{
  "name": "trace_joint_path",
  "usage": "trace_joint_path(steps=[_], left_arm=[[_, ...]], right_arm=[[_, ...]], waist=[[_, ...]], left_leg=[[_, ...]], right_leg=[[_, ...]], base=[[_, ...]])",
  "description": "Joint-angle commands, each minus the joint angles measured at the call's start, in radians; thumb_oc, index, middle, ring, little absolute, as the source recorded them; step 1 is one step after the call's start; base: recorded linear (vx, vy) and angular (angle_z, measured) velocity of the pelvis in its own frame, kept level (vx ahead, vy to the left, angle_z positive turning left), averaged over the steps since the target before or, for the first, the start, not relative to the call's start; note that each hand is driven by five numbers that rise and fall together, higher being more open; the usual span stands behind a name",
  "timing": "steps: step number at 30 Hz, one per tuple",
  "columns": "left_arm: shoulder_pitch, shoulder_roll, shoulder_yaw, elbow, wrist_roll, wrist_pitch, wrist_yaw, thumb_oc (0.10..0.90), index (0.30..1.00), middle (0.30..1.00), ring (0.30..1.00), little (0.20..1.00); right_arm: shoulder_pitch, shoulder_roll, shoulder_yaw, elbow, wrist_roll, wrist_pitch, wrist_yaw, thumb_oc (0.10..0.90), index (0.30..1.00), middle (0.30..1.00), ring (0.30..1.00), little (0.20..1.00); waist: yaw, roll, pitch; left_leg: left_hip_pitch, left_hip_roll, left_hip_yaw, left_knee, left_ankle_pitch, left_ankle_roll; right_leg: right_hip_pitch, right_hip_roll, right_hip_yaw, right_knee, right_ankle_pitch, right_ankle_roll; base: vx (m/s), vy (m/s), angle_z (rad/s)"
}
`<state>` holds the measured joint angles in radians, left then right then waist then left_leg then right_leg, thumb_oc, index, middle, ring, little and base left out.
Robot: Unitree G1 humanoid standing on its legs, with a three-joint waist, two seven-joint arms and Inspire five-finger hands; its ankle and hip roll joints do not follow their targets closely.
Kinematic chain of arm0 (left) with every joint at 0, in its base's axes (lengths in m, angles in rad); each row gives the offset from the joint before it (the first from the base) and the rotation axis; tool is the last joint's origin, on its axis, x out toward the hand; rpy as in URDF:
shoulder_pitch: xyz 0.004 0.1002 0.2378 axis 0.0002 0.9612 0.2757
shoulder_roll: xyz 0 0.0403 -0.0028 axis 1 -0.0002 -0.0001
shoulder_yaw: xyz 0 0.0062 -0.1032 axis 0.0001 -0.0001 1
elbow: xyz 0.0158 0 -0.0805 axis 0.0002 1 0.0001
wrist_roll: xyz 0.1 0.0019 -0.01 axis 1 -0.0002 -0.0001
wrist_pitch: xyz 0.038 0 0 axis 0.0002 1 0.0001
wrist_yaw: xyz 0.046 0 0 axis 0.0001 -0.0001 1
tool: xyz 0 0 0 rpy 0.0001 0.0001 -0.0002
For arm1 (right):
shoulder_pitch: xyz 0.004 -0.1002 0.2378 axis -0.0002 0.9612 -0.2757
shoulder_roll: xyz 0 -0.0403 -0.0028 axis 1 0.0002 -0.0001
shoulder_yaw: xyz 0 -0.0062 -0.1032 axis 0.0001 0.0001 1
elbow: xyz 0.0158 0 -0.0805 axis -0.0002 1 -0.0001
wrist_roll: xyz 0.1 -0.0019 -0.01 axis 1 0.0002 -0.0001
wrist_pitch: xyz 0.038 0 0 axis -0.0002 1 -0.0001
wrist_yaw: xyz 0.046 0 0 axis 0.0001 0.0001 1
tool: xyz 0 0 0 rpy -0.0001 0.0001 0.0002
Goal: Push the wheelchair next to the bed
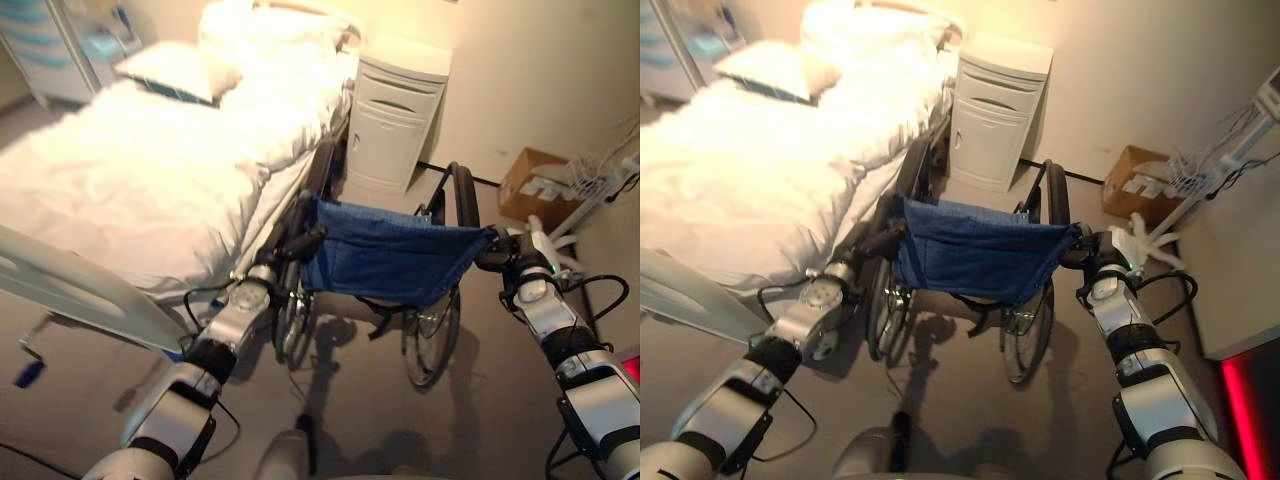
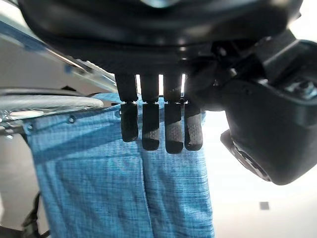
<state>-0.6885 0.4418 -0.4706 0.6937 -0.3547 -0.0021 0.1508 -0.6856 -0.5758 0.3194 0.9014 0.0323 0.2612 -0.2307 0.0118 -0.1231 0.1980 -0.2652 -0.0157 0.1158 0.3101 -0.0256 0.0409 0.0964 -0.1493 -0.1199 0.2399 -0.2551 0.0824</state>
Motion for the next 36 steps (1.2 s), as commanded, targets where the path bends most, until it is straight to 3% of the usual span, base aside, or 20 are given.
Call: trace_joint_path(steps=[1,3,7,10,12,15,16,18,19,20,22,23,26,27,29,30,32,33,36], left_arm=[[-0.061,-0.002,0.009,0.105,0.058,0.055,0.044,0.400,0.300,0.300,0.300,0.300],[-0.084,-0.007,0.012,0.134,0.059,0.055,0.043,0.400,0.300,0.300,0.300,0.300],[-0.109,-0.010,0.024,0.177,0.026,0.076,0.032,0.400,0.300,0.300,0.300,0.300],[-0.113,-0.008,0.024,0.205,0.010,0.080,0.021,0.400,0.300,0.300,0.300,0.300],[-0.094,-0.012,0.021,0.198,0.025,0.093,0.032,0.400,0.300,0.300,0.300,0.300],[-0.041,-0.015,0.037,0.164,0.033,0.100,0.055,0.400,0.300,0.300,0.300,0.300],[-0.009,-0.020,0.050,0.137,0.044,0.110,0.068,0.400,0.300,0.300,0.300,0.300],[0.014,-0.018,0.058,0.119,0.056,0.113,0.060,0.400,0.300,0.300,0.300,0.300],[0.022,-0.005,0.061,0.101,0.060,0.109,0.050,0.400,0.300,0.300,0.300,0.300],[0.021,-0.001,0.059,0.097,0.057,0.105,0.049,0.400,0.300,0.300,0.300,0.300],[0.002,0.016,0.052,0.100,0.046,0.073,0.042,0.400,0.300,0.300,0.300,0.300],[-0.020,0.022,0.047,0.114,0.036,0.049,0.043,0.400,0.300,0.300,0.300,0.300],[-0.061,0.026,0.041,0.142,0.009,0.017,0.047,0.400,0.300,0.300,0.300,0.300],[-0.068,0.020,0.041,0.162,0.001,0.003,0.053,0.400,0.300,0.300,0.300,0.300],[-0.032,0.004,0.048,0.158,-0.049,0.015,0.064,0.400,0.300,0.300,0.300,0.300],[-0.011,0.000,0.052,0.146,-0.038,0.031,0.064,0.400,0.300,0.300,0.300,0.300],[0.050,-0.035,0.063,0.122,0.004,0.055,0.074,0.400,0.300,0.300,0.300,0.300],[0.029,-0.038,0.063,0.137,0.007,0.062,0.069,0.400,0.300,0.300,0.300,0.300],[-0.016,-0.035,0.056,0.181,0.003,0.048,0.054,0.400,0.300,0.300,0.300,0.300]], right_arm=[[-0.048,0.131,0.217,0.030,-0.032,-0.035,0.160,0.400,0.300,0.300,0.300,0.300],[-0.075,0.138,0.225,0.047,-0.026,-0.033,0.157,0.400,0.300,0.300,0.300,0.300],[-0.093,0.146,0.232,0.049,-0.033,-0.018,0.166,0.400,0.300,0.300,0.300,0.300],[-0.064,0.141,0.226,0.048,-0.035,-0.007,0.184,0.400,0.300,0.300,0.300,0.300],[0.004,0.126,0.224,0.025,-0.042,-0.018,0.198,0.400,0.300,0.300,0.300,0.300],[0.074,0.110,0.223,-0.017,-0.059,-0.028,0.204,0.400,0.300,0.300,0.300,0.300],[0.096,0.107,0.223,-0.037,-0.066,-0.022,0.205,0.400,0.300,0.300,0.300,0.300],[0.112,0.110,0.218,-0.045,-0.060,-0.021,0.192,0.400,0.300,0.300,0.300,0.300],[0.110,0.107,0.210,-0.052,-0.050,-0.025,0.185,0.400,0.300,0.300,0.300,0.300],[0.103,0.107,0.208,-0.053,-0.046,-0.026,0.182,0.400,0.300,0.300,0.300,0.300],[0.061,0.106,0.200,-0.037,-0.039,-0.033,0.174,0.400,0.300,0.300,0.300,0.300],[0.021,0.105,0.202,-0.026,-0.028,-0.024,0.165,0.400,0.300,0.300,0.300,0.300],[-0.055,0.103,0.211,0.002,-0.010,-0.010,0.156,0.400,0.300,0.300,0.300,0.300],[-0.071,0.102,0.214,0.012,0.003,-0.009,0.159,0.400,0.300,0.300,0.300,0.300],[-0.052,0.105,0.230,0.019,0.011,-0.010,0.193,0.400,0.300,0.300,0.300,0.300],[-0.036,0.099,0.233,0.014,0.016,-0.012,0.195,0.400,0.300,0.300,0.300,0.300],[0.023,0.087,0.213,0.022,0.023,-0.056,0.219,0.400,0.300,0.300,0.300,0.300],[0.010,0.089,0.213,0.055,-0.023,-0.099,0.227,0.400,0.300,0.300,0.300,0.300],[-0.046,0.080,0.233,0.097,-0.030,-0.130,0.230,0.400,0.300,0.300,0.300,0.300]], waist=[[0.070,0.105,0.099],[0.066,0.104,0.095],[0.059,0.096,0.075],[0.059,0.098,0.042],[0.031,0.115,0.021],[-0.009,0.134,0.029],[-0.029,0.147,0.045],[-0.043,0.145,0.067],[-0.050,0.128,0.094],[-0.051,0.123,0.105],[-0.059,0.096,0.134],[-0.062,0.101,0.155],[-0.062,0.098,0.178],[-0.062,0.071,0.175],[-0.081,0.063,0.155],[-0.088,0.060,0.144],[-0.091,0.051,0.121],[-0.087,0.046,0.120],[-0.086,0.053,0.125]], left_leg=[[-0.039,0.069,-0.006,0.004,0.034,-0.059],[-0.039,0.074,0.005,0.005,0.032,-0.055],[-0.055,0.065,0.015,0.027,0.010,-0.043],[-0.017,0.041,0.025,-0.055,0.020,-0.023],[0.075,0.021,0.023,-0.156,0.023,-0.002],[0.180,0.024,0.030,-0.199,0.014,0.009],[0.219,0.038,0.030,-0.201,0.007,0.014],[0.243,0.035,0.019,-0.193,-0.012,0.019],[0.259,0.020,-0.008,-0.176,-0.044,0.021],[0.261,0.016,-0.018,-0.168,-0.054,0.021],[0.261,-0.004,-0.047,-0.138,-0.092,0.010],[0.257,0.000,-0.057,-0.111,-0.119,0.001],[0.227,-0.001,-0.073,-0.052,-0.162,-0.006],[0.195,0.012,-0.066,0.019,-0.191,-0.021],[0.247,0.064,-0.055,0.059,-0.222,-0.040],[0.278,0.085,-0.050,0.050,-0.222,-0.050],[0.330,0.148,-0.004,0.024,-0.171,-0.082],[0.333,0.159,0.005,0.008,-0.155,-0.094],[0.341,0.161,0.008,-0.037,-0.132,-0.103]], right_leg=[[0.057,-0.039,0.009,0.034,0.180,0.048],[0.063,-0.039,0.010,0.018,0.169,0.048],[0.076,-0.059,0.043,0.044,0.221,0.061],[0.077,-0.059,0.059,0.177,0.317,0.084],[-0.046,-0.019,0.093,0.406,0.385,0.092],[-0.240,0.013,0.075,0.533,0.401,0.077],[-0.356,0.020,0.062,0.557,0.399,0.061],[-0.439,0.002,0.050,0.476,0.419,0.051],[-0.496,-0.031,0.043,0.331,0.460,0.058],[-0.506,-0.044,0.039,0.281,0.467,0.062],[-0.520,-0.089,0.021,-0.014,0.473,0.072],[-0.509,-0.101,0.005,-0.128,0.467,0.072],[-0.497,-0.109,0.023,-0.162,0.453,0.068],[-0.436,-0.120,0.027,-0.181,0.435,0.074],[-0.426,-0.093,0.077,-0.030,0.414,0.071],[-0.422,-0.093,0.072,-0.011,0.405,0.075],[-0.342,-0.092,0.018,-0.034,0.395,0.068],[-0.317,-0.091,-0.005,-0.059,0.393,0.070],[-0.308,-0.085,-0.016,-0.076,0.390,0.070]], base=[[0.11,0.089,-0.41],[0.13,0.080,-0.56],[0.22,0.145,-0.31],[0.24,0.158,0.19],[0.31,0.215,0.15],[0.31,0.147,0.18],[0.31,0.004,0.04],[0.33,-0.192,-0.26],[0.30,-0.306,-0.04],[0.34,-0.418,0.50],[0.26,-0.377,0.54],[0.19,-0.334,0.39],[0.18,-0.310,0.14],[0.30,-0.330,0.00],[0.45,-0.257,0.16],[0.60,-0.215,0.44],[0.57,-0.277,0.82],[0.32,-0.213,0.72],[0.19,-0.142,0.31]])
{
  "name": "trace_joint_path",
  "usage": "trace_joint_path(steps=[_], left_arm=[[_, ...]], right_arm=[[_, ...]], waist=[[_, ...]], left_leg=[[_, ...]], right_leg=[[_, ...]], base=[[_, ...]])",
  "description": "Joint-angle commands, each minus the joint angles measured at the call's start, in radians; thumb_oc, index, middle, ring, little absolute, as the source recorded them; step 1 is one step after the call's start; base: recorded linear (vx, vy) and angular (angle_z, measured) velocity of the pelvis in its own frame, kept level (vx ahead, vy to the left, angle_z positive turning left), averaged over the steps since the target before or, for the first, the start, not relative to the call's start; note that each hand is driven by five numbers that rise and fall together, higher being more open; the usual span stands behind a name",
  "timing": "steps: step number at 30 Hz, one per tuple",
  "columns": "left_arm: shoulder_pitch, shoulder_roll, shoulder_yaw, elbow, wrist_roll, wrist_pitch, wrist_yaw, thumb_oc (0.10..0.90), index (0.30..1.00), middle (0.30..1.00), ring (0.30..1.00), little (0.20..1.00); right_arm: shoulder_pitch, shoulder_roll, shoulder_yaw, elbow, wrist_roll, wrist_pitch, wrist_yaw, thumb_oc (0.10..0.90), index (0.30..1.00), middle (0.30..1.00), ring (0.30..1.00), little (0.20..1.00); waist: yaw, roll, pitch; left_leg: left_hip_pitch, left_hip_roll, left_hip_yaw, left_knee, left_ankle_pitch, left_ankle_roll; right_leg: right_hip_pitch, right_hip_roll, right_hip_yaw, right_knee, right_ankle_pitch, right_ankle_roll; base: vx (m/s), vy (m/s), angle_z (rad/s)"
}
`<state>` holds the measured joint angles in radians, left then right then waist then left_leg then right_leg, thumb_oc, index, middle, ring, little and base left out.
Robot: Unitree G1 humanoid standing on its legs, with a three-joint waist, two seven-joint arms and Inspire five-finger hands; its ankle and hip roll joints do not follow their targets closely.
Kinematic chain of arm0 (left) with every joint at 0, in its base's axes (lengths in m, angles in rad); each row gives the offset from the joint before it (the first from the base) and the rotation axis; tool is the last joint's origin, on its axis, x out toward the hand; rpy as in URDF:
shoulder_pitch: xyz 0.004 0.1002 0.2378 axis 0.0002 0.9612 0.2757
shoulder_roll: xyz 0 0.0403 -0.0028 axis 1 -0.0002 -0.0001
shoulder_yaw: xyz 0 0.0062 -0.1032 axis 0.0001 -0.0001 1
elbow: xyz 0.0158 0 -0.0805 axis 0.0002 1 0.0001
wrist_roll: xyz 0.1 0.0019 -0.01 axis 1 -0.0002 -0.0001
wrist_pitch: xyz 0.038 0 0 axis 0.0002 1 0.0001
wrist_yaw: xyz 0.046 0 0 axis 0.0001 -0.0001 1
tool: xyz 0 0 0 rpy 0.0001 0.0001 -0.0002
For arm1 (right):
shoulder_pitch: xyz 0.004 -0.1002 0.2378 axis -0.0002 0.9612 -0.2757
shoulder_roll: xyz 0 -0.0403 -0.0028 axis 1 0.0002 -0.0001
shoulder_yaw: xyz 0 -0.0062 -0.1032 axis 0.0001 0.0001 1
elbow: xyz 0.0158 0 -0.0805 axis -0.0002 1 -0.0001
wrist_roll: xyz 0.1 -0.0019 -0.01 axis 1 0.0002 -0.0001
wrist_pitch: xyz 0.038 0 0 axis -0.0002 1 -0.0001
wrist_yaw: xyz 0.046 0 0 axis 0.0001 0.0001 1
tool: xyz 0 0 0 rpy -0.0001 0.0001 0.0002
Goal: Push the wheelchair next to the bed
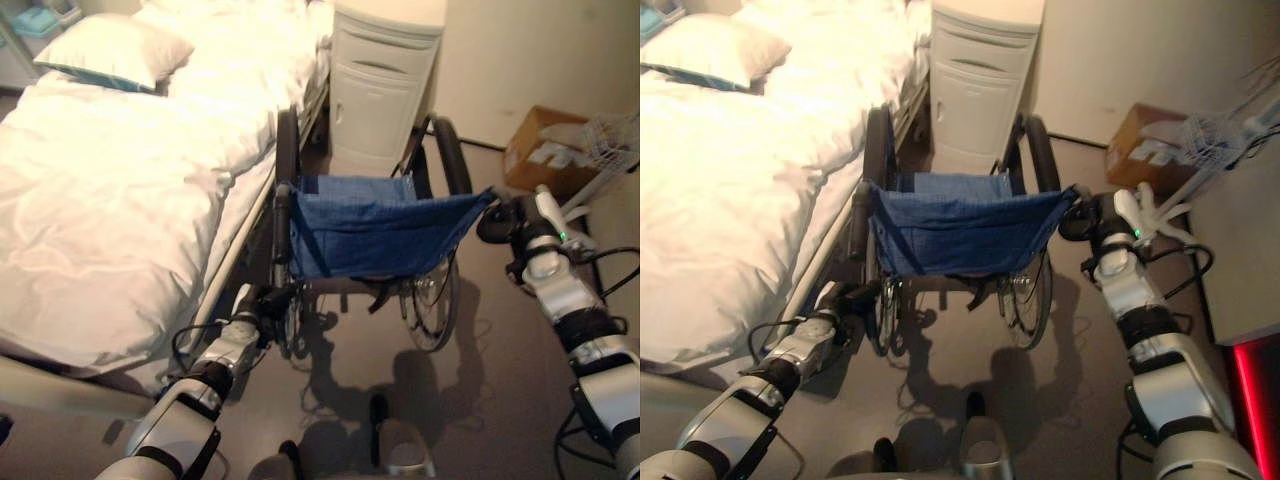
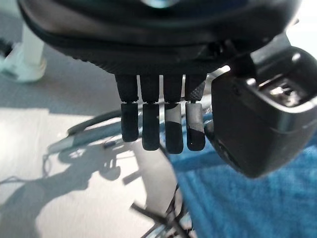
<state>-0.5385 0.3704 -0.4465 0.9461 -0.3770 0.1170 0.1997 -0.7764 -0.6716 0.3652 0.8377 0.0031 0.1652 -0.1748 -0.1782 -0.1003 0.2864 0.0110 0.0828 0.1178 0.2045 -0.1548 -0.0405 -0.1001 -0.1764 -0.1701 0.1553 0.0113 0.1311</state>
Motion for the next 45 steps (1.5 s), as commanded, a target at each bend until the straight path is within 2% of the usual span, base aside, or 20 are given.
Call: trace_joint_path(steps=[1,4,6,7,8,9,10,11,12,13,14,15,16,21,22,25,26,27,38,45], left_arm=[[-0.182,0.035,0.030,-0.050,0.016,-0.081,0.001,0.400,0.300,0.300,0.300,0.300],[-0.203,0.031,0.032,-0.006,-0.004,-0.102,0.000,0.400,0.300,0.300,0.300,0.300],[-0.189,0.025,0.036,0.001,-0.003,-0.103,0.007,0.400,0.300,0.300,0.300,0.300],[-0.162,0.015,0.040,-0.005,0.003,-0.113,0.021,0.400,0.300,0.300,0.300,0.300],[-0.145,0.010,0.042,-0.015,0.007,-0.117,0.028,0.400,0.300,0.300,0.300,0.300],[-0.138,0.007,0.041,-0.029,0.013,-0.115,0.030,0.400,0.300,0.300,0.300,0.300],[-0.136,0.006,0.041,-0.044,0.020,-0.107,0.026,0.400,0.300,0.300,0.300,0.300],[-0.132,0.011,0.042,-0.059,0.029,-0.103,0.015,0.400,0.300,0.300,0.300,0.300],[-0.129,0.013,0.042,-0.063,0.031,-0.104,0.013,0.400,0.300,0.300,0.300,0.300],[-0.117,0.023,0.043,-0.083,0.033,-0.106,0.015,0.400,0.300,0.300,0.300,0.300],[-0.115,0.027,0.042,-0.089,0.032,-0.106,0.016,0.400,0.300,0.300,0.300,0.300],[-0.117,0.029,0.038,-0.092,0.026,-0.102,0.024,0.400,0.300,0.300,0.300,0.300],[-0.115,0.029,0.040,-0.092,0.029,-0.099,0.027,0.400,0.300,0.300,0.300,0.300],[-0.104,0.043,0.039,-0.084,0.016,-0.109,0.014,0.400,0.300,0.300,0.300,0.300],[-0.095,0.042,0.041,-0.093,0.026,-0.106,0.016,0.400,0.300,0.300,0.300,0.300],[-0.086,0.043,0.041,-0.100,0.021,-0.099,0.025,0.400,0.300,0.300,0.300,0.300],[-0.084,0.042,0.040,-0.098,0.020,-0.100,0.023,0.533,0.500,0.500,0.500,0.500],[-0.080,0.040,0.043,-0.101,0.027,-0.093,0.023,0.800,0.900,0.900,0.900,0.900],[0.012,0.057,0.095,-0.166,0.035,-0.116,0.058,0.800,0.900,0.900,0.900,0.900],[0.066,0.099,0.137,-0.287,0.009,-0.090,0.025,0.800,0.900,0.900,0.900,0.900]], right_arm=[[0.019,0.173,0.191,0.178,-0.007,-0.042,0.183,0.400,0.300,0.300,0.300,0.300],[-0.029,0.168,0.205,0.216,-0.014,-0.066,0.208,0.400,0.300,0.300,0.300,0.300],[-0.031,0.167,0.219,0.225,0.002,-0.081,0.219,0.400,0.300,0.300,0.300,0.300],[-0.020,0.168,0.231,0.228,0.002,-0.094,0.229,0.400,0.300,0.300,0.300,0.300],[-0.009,0.168,0.237,0.220,0.005,-0.091,0.227,0.400,0.300,0.300,0.300,0.300],[0.002,0.170,0.239,0.210,0.020,-0.082,0.212,0.400,0.300,0.300,0.300,0.300],[0.012,0.172,0.236,0.200,0.028,-0.072,0.199,0.400,0.300,0.300,0.300,0.300],[0.023,0.176,0.226,0.189,0.025,-0.064,0.190,0.400,0.300,0.300,0.300,0.300],[0.025,0.179,0.224,0.186,0.023,-0.061,0.186,0.400,0.300,0.300,0.300,0.300],[0.029,0.196,0.221,0.173,0.015,-0.038,0.170,0.400,0.300,0.300,0.300,0.300],[0.027,0.204,0.221,0.169,0.010,-0.027,0.165,0.400,0.300,0.300,0.300,0.300],[0.025,0.215,0.216,0.164,0.012,-0.008,0.149,0.400,0.300,0.300,0.300,0.300],[0.030,0.223,0.207,0.157,-0.010,0.003,0.161,0.400,0.300,0.300,0.300,0.300],[0.084,0.205,0.196,0.133,-0.032,-0.017,0.151,0.400,0.300,0.300,0.300,0.300],[0.089,0.198,0.193,0.128,-0.022,-0.019,0.136,0.800,0.900,0.900,0.900,0.900],[0.089,0.189,0.181,0.120,-0.009,-0.018,0.124,0.800,0.900,0.900,0.900,0.900],[0.090,0.190,0.178,0.116,-0.008,-0.016,0.118,0.800,0.900,0.900,0.900,0.900],[0.092,0.186,0.175,0.107,-0.008,-0.010,0.117,0.800,0.900,0.900,0.900,0.900],[0.159,0.149,0.107,-0.005,0.071,0.036,0.105,0.800,0.900,0.900,0.900,0.900],[0.190,0.079,0.052,-0.176,0.175,0.157,0.167,0.800,0.900,0.900,0.900,0.900]], waist=[[0.103,0.034,0.035],[0.097,0.048,0.021],[0.096,0.048,0.001],[0.097,0.055,-0.013],[0.106,0.050,-0.015],[0.124,0.038,-0.004],[0.142,0.027,0.014],[0.166,0.030,0.045],[0.171,0.031,0.050],[0.201,0.052,0.075],[0.213,0.064,0.077],[0.225,0.067,0.081],[0.223,0.069,0.063],[0.208,0.089,0.003],[0.211,0.088,-0.009],[0.210,0.087,-0.022],[0.208,0.086,-0.025],[0.207,0.083,-0.031],[0.202,0.085,-0.054],[0.203,0.076,-0.058]], left_leg=[[0.070,0.064,0.005,0.053,0.002,-0.025],[0.110,0.083,-0.008,0.041,0.037,-0.041],[0.116,0.117,-0.021,0.098,0.128,-0.061],[0.114,0.143,-0.033,0.187,0.230,-0.085],[0.056,0.133,-0.046,0.291,0.283,-0.092],[-0.035,0.113,-0.057,0.369,0.297,-0.086],[-0.130,0.077,-0.065,0.414,0.288,-0.076],[-0.197,0.039,-0.062,0.384,0.270,-0.065],[-0.211,0.029,-0.059,0.355,0.275,-0.063],[-0.237,0.006,-0.060,0.187,0.305,-0.061],[-0.254,-0.004,-0.065,0.116,0.317,-0.060],[-0.251,-0.022,-0.074,0.072,0.303,-0.051],[-0.202,-0.043,-0.095,0.011,0.251,-0.029],[-0.071,-0.048,-0.109,-0.131,0.221,-0.011],[-0.059,-0.050,-0.115,-0.146,0.216,-0.007],[-0.047,-0.051,-0.107,-0.160,0.210,0.000],[-0.042,-0.050,-0.103,-0.164,0.208,0.000],[-0.038,-0.051,-0.101,-0.164,0.203,0.001],[0.004,-0.053,-0.096,-0.174,0.181,0.007],[0.027,-0.052,-0.094,-0.180,0.169,0.012]], right_leg=[[-0.114,-0.055,0.033,0.011,0.120,0.020],[-0.131,-0.044,0.037,0.038,0.102,0.009],[-0.119,-0.023,0.031,0.031,0.091,-0.016],[-0.090,0.012,0.024,0.012,0.072,-0.048],[-0.046,0.028,0.013,-0.006,0.055,-0.075],[0.003,0.034,0.009,-0.024,0.045,-0.089],[0.055,0.037,0.009,-0.048,0.041,-0.093],[0.117,0.050,0.011,-0.074,0.033,-0.089],[0.128,0.052,0.012,-0.081,0.031,-0.087],[0.171,0.077,0.021,-0.094,0.020,-0.078],[0.177,0.088,0.026,-0.096,0.017,-0.074],[0.187,0.084,0.034,-0.101,0.012,-0.068],[0.173,0.075,0.042,-0.101,0.014,-0.055],[0.153,0.070,0.033,-0.098,0.010,-0.038],[0.147,0.070,0.034,-0.099,0.009,-0.034],[0.142,0.072,0.035,-0.103,0.010,-0.031],[0.143,0.073,0.033,-0.109,0.010,-0.030],[0.146,0.071,0.033,-0.120,0.013,-0.030],[0.174,0.078,0.055,-0.148,0.014,-0.034],[0.178,0.083,0.059,-0.134,0.004,-0.034]], base=[[0.18,-0.115,0.02],[0.21,-0.112,0.03],[0.28,-0.177,0.09],[0.26,-0.185,0.17],[0.28,-0.220,0.20],[0.21,-0.189,0.25],[0.21,-0.119,0.41],[0.17,-0.046,0.34],[0.22,0.069,0.06],[0.17,0.107,-0.21],[0.20,0.150,-0.42],[0.16,0.171,-0.67],[0.12,0.153,-0.89],[0.11,0.110,-0.70],[0.05,0.020,-0.04],[0.02,0.009,0.25],[0.00,0.000,0.00],[0.02,0.016,-0.10],[0.03,0.019,-0.03],[0.00,0.000,0.00]])
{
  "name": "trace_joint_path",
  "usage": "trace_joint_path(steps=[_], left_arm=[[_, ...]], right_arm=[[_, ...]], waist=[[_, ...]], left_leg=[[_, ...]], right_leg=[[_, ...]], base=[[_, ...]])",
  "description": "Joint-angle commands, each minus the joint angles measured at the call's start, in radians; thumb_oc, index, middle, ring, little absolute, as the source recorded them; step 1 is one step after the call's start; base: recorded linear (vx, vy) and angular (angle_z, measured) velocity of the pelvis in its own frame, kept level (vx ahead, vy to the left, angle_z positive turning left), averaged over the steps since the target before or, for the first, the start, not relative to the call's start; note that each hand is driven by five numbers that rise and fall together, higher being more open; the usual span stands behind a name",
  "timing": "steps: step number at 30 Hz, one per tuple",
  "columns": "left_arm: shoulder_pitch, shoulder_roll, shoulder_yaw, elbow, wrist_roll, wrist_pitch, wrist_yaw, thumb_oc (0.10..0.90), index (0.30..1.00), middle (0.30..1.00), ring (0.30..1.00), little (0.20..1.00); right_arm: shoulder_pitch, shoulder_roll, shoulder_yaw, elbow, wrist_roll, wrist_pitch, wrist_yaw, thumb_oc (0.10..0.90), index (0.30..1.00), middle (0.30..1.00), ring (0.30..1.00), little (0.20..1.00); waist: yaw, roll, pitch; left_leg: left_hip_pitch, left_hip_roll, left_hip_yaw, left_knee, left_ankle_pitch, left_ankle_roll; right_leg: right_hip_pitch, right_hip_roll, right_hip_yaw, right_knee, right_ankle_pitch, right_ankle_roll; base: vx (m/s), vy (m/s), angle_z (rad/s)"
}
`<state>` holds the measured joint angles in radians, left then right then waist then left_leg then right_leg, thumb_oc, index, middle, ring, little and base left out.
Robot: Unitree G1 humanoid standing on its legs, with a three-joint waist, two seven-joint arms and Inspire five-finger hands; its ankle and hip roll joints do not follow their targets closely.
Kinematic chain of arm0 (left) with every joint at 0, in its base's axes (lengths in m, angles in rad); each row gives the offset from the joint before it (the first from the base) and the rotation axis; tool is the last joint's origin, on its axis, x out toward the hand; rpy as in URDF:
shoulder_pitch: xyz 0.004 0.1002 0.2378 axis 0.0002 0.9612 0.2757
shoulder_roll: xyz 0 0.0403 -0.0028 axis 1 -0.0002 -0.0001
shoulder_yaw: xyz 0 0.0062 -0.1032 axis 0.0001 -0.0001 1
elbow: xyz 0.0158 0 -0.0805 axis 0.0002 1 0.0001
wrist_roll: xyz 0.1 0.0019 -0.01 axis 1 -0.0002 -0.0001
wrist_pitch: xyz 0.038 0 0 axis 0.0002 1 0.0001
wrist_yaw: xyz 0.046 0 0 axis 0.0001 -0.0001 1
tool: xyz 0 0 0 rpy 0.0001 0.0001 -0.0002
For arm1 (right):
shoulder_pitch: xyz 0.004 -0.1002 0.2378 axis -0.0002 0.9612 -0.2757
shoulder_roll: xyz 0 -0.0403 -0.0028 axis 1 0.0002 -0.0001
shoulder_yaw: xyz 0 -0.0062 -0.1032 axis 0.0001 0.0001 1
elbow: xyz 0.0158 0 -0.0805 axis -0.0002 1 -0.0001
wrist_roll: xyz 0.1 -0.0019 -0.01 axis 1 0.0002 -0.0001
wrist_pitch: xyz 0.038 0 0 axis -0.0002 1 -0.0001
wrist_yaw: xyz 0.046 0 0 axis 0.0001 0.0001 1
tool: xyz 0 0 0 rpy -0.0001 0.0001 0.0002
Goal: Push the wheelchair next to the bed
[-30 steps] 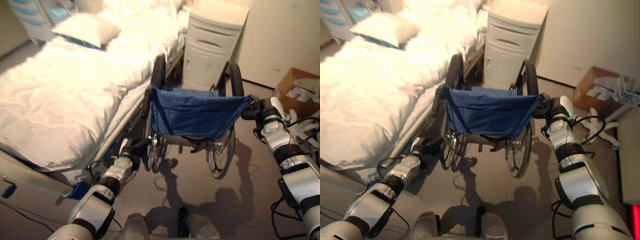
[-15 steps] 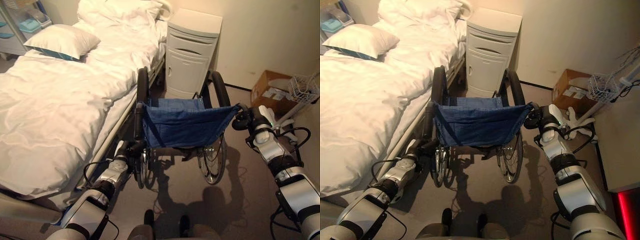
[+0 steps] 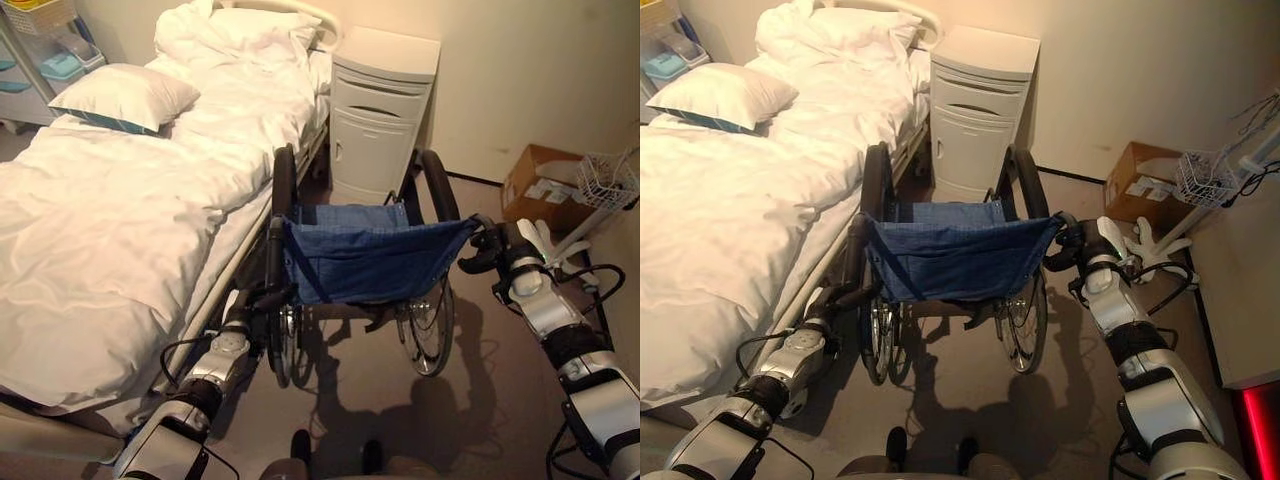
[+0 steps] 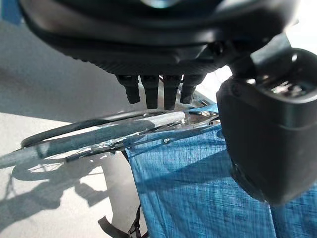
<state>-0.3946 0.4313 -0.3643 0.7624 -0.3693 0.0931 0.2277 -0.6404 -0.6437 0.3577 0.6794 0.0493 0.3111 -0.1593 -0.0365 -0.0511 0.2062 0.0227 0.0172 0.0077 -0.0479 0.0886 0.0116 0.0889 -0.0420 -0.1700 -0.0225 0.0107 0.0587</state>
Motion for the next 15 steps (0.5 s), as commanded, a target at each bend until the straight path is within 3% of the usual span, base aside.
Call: trace_joint_path(steps=[1,10,15], left_arm=[[-0.076,0.041,0.058,-0.111,0.004,-0.068,-0.005,0.800,0.900,0.900,0.900,0.900],[-0.045,0.132,0.141,-0.297,-0.083,-0.047,-0.044,0.800,0.900,0.900,0.900,0.900],[-0.003,0.182,0.216,-0.426,-0.144,-0.034,-0.086,0.800,0.900,0.900,0.900,0.900]], right_arm=[[0.053,0.045,0.056,-0.028,0.133,0.017,0.154,0.800,0.900,0.900,0.900,0.900],[0.028,-0.100,-0.067,-0.276,0.168,0.037,0.014,0.800,0.900,0.900,0.900,0.900],[0.083,-0.163,-0.207,-0.412,0.178,-0.018,-0.087,0.800,0.900,0.900,0.900,0.900]], waist=[[0.061,0.026,0.022],[0.051,0.017,-0.008],[0.042,0.018,-0.024]], left_leg=[[0.017,0.014,0.016,0.072,-0.074,-0.040],[0.058,0.013,0.021,0.039,-0.086,-0.031],[0.069,0.010,0.029,0.025,-0.087,-0.024]], right_leg=[[-0.011,-0.051,0.059,0.044,0.005,0.038],[0.010,-0.043,0.061,0.048,-0.013,0.036],[0.010,-0.039,0.069,0.042,-0.010,0.036]], base=[[0.03,0.007,0.02],[0.03,0.010,0.00],[0.01,0.030,0.06]])
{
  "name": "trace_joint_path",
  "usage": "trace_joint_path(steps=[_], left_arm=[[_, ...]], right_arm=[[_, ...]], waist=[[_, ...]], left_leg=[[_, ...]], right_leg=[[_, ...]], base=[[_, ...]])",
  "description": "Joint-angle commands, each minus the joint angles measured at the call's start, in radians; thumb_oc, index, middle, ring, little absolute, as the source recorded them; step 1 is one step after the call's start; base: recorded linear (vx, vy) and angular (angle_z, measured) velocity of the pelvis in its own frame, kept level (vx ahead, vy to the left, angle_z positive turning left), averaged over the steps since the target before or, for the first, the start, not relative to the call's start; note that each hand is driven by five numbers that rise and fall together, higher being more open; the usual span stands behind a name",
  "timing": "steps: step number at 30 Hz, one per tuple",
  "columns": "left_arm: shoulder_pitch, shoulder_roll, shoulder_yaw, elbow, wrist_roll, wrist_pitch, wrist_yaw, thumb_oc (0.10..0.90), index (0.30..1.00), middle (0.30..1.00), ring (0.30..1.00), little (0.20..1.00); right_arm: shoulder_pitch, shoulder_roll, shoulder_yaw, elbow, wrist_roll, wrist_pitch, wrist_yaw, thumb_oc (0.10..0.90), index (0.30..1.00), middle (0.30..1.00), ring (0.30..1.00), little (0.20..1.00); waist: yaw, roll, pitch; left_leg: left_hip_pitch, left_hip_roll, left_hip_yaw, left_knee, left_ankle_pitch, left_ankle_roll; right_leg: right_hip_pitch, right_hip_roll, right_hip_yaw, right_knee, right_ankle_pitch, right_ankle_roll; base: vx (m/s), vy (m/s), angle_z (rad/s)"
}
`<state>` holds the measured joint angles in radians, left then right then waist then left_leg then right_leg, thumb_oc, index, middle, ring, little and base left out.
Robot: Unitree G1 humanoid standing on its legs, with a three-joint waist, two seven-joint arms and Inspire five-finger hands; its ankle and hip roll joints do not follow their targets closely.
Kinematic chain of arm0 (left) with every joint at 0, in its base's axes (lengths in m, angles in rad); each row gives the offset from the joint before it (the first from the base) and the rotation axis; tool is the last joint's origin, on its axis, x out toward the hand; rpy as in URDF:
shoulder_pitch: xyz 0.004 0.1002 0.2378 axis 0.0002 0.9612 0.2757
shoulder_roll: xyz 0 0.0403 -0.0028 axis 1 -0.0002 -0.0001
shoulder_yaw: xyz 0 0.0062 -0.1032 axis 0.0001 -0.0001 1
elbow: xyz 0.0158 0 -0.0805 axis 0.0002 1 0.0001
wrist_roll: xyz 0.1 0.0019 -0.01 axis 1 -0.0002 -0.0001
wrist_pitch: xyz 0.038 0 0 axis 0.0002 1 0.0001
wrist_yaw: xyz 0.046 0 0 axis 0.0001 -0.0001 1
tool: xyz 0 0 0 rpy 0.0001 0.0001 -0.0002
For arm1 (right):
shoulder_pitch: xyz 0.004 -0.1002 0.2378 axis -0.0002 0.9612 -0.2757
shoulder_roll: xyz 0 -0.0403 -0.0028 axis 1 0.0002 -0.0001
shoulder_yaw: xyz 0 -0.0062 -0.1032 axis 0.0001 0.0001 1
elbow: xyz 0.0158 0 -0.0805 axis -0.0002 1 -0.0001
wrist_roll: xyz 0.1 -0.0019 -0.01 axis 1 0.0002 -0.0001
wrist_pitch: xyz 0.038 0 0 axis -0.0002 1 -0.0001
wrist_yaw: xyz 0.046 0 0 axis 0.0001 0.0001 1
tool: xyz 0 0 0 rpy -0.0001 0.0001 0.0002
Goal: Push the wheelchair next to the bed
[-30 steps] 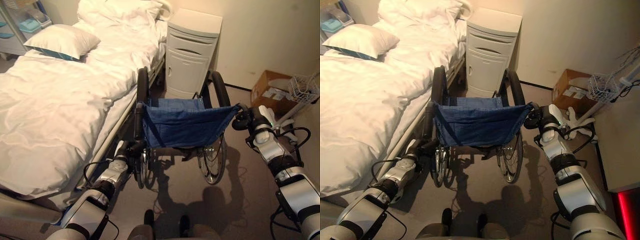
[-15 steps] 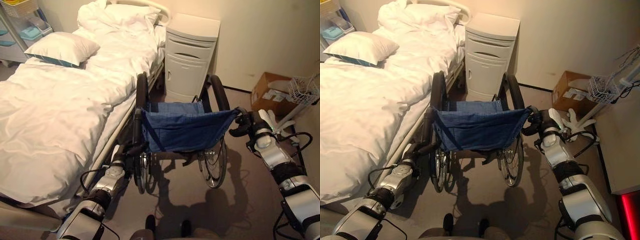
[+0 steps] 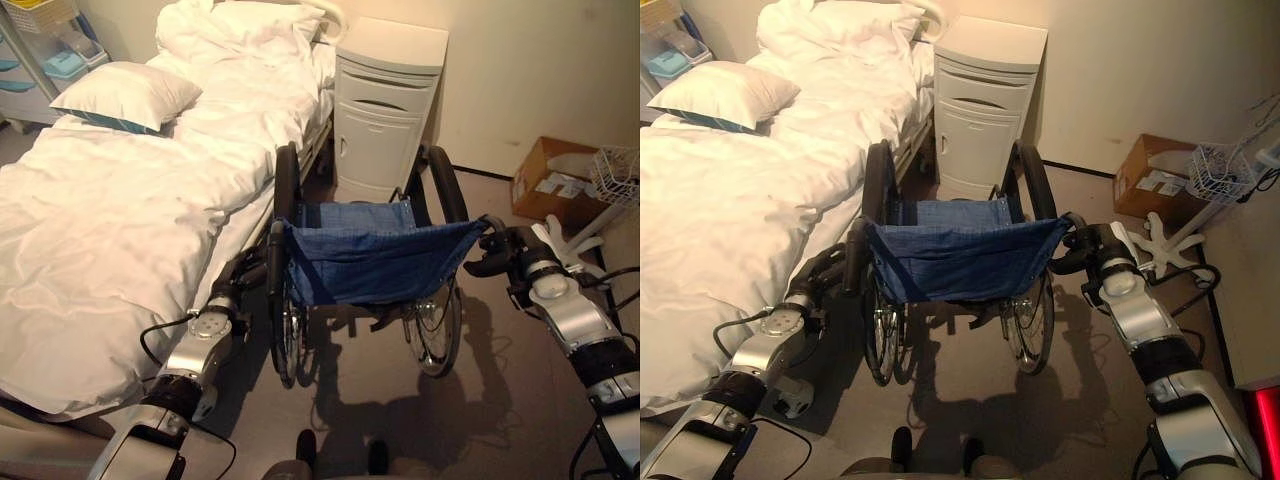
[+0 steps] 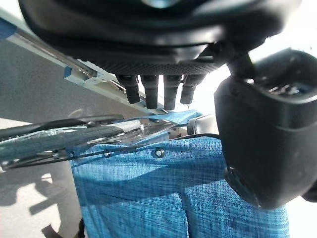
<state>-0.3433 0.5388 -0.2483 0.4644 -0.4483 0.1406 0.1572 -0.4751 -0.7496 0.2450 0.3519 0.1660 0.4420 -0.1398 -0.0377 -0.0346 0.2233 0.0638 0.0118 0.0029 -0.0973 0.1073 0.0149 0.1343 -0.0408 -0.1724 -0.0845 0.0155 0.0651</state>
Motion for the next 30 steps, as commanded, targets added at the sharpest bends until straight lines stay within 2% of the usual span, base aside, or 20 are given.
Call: trace_joint_path(steps=[1,4,10,11,12,14,17,19,21,22,24,28,29,30], left_arm=[[-0.046,0.078,0.112,-0.143,-0.070,-0.078,-0.022,0.800,0.900,0.900,0.900,0.900],[-0.005,0.088,0.158,-0.204,-0.098,-0.082,-0.042,0.800,0.900,0.900,0.900,0.900],[0.129,0.091,0.279,-0.288,-0.005,-0.125,-0.049,0.800,0.900,0.900,0.900,0.900],[0.172,0.090,0.312,-0.306,0.025,-0.145,-0.047,0.800,0.900,0.900,0.900,0.900],[0.179,0.089,0.316,-0.311,0.027,-0.144,-0.048,0.800,0.900,0.900,0.900,0.900],[0.239,0.063,0.352,-0.323,0.032,-0.165,-0.071,0.800,0.900,0.900,0.900,0.900],[0.270,0.030,0.352,-0.316,0.050,-0.183,-0.073,0.800,0.900,0.900,0.900,0.900],[0.277,0.020,0.347,-0.303,0.053,-0.191,-0.073,0.800,0.900,0.900,0.900,0.900],[0.279,0.020,0.340,-0.292,0.061,-0.205,-0.073,0.800,0.900,0.900,0.900,0.900],[0.277,0.028,0.334,-0.293,0.065,-0.210,-0.074,0.800,0.900,0.900,0.900,0.900],[0.274,0.038,0.323,-0.309,0.076,-0.206,-0.065,0.800,0.900,0.900,0.900,0.900],[0.254,0.086,0.297,-0.343,0.106,-0.192,-0.040,0.800,0.900,0.900,0.900,0.900],[0.251,0.090,0.295,-0.346,0.102,-0.188,-0.040,0.800,0.900,0.900,0.900,0.900],[0.243,0.098,0.286,-0.355,0.096,-0.176,-0.031,0.800,0.900,0.900,0.900,0.900]], right_arm=[[-0.071,-0.060,-0.116,-0.104,0.051,-0.150,-0.114,0.800,0.900,0.900,0.900,0.900],[-0.009,-0.073,-0.198,-0.183,0.014,-0.193,-0.177,0.800,0.900,0.900,0.900,0.900],[0.202,-0.062,-0.399,-0.326,-0.075,-0.285,-0.217,0.800,0.900,0.900,0.900,0.900],[0.271,-0.046,-0.452,-0.364,-0.106,-0.326,-0.232,0.800,0.900,0.900,0.900,0.900],[0.282,-0.043,-0.460,-0.370,-0.108,-0.335,-0.234,0.800,0.900,0.900,0.900,0.900],[0.364,-0.006,-0.515,-0.416,-0.116,-0.448,-0.240,0.800,0.900,0.900,0.900,0.900],[0.391,0.020,-0.525,-0.445,-0.223,-0.559,-0.287,0.800,0.900,0.900,0.900,0.900],[0.399,0.022,-0.518,-0.439,-0.243,-0.573,-0.286,0.800,0.900,0.900,0.900,0.900],[0.405,0.024,-0.500,-0.417,-0.345,-0.556,-0.310,0.800,0.900,0.900,0.900,0.900],[0.409,0.002,-0.478,-0.387,-0.418,-0.517,-0.298,0.800,0.900,0.900,0.900,0.900],[0.415,-0.020,-0.459,-0.370,-0.473,-0.465,-0.287,0.800,0.900,0.900,0.900,0.900],[0.425,-0.078,-0.414,-0.304,-0.579,-0.299,-0.265,0.800,0.900,0.900,0.900,0.900],[0.425,-0.083,-0.410,-0.298,-0.573,-0.286,-0.262,0.800,0.900,0.900,0.900,0.900],[0.423,-0.096,-0.401,-0.291,-0.588,-0.228,-0.266,0.800,0.900,0.900,0.900,0.900]], waist=[[0.042,0.001,-0.043],[0.036,0.002,-0.051],[0.021,0.005,-0.061],[0.016,0.005,-0.063],[0.016,0.005,-0.065],[0.013,0.006,-0.066],[0.013,0.008,-0.064],[0.013,0.009,-0.062],[0.015,0.009,-0.061],[0.016,0.008,-0.060],[0.015,0.009,-0.061],[0.009,0.006,-0.051],[0.009,0.006,-0.050],[0.007,0.005,-0.048]], left_leg=[[0.029,0.015,0.034,0.073,-0.108,-0.026],[0.035,0.012,0.040,0.064,-0.112,-0.023],[0.042,0.010,0.057,0.054,-0.120,-0.017],[0.045,0.008,0.061,0.048,-0.121,-0.014],[0.045,0.008,0.062,0.047,-0.121,-0.014],[0.047,0.007,0.068,0.044,-0.124,-0.011],[0.044,0.003,0.074,0.049,-0.132,-0.007],[0.043,0.001,0.077,0.052,-0.135,-0.005],[0.042,-0.002,0.079,0.055,-0.139,-0.005],[0.040,-0.004,0.080,0.056,-0.140,-0.004],[0.043,-0.005,0.080,0.055,-0.147,-0.004],[0.042,-0.004,0.085,0.061,-0.148,-0.003],[0.042,-0.004,0.085,0.060,-0.147,-0.002],[0.043,-0.004,0.086,0.059,-0.147,-0.002]], right_leg=[[-0.035,-0.040,0.072,0.103,-0.015,0.030],[-0.036,-0.037,0.077,0.100,-0.016,0.032],[-0.041,-0.034,0.091,0.097,-0.018,0.037],[-0.043,-0.033,0.096,0.093,-0.017,0.039],[-0.043,-0.033,0.096,0.092,-0.016,0.040],[-0.048,-0.032,0.104,0.091,-0.016,0.042],[-0.055,-0.034,0.109,0.093,-0.015,0.046],[-0.059,-0.036,0.111,0.094,-0.013,0.048],[-0.062,-0.039,0.111,0.094,-0.011,0.052],[-0.065,-0.041,0.110,0.093,-0.008,0.055],[-0.063,-0.043,0.107,0.094,-0.015,0.058],[-0.067,-0.045,0.108,0.103,-0.015,0.061],[-0.067,-0.045,0.109,0.103,-0.014,0.061],[-0.068,-0.045,0.110,0.104,-0.015,0.061]], base=[[0.02,0.025,0.05],[0.01,0.027,0.03],[0.00,0.032,0.06],[0.00,0.016,0.06],[-0.01,0.021,0.14],[-0.02,0.019,0.19],[-0.04,0.022,0.06],[-0.04,0.017,-0.06],[-0.05,0.015,-0.07],[-0.05,0.011,-0.08],[-0.02,0.015,-0.07],[-0.04,0.011,-0.02],[-0.04,0.008,-0.01],[0.00,0.000,0.00]])
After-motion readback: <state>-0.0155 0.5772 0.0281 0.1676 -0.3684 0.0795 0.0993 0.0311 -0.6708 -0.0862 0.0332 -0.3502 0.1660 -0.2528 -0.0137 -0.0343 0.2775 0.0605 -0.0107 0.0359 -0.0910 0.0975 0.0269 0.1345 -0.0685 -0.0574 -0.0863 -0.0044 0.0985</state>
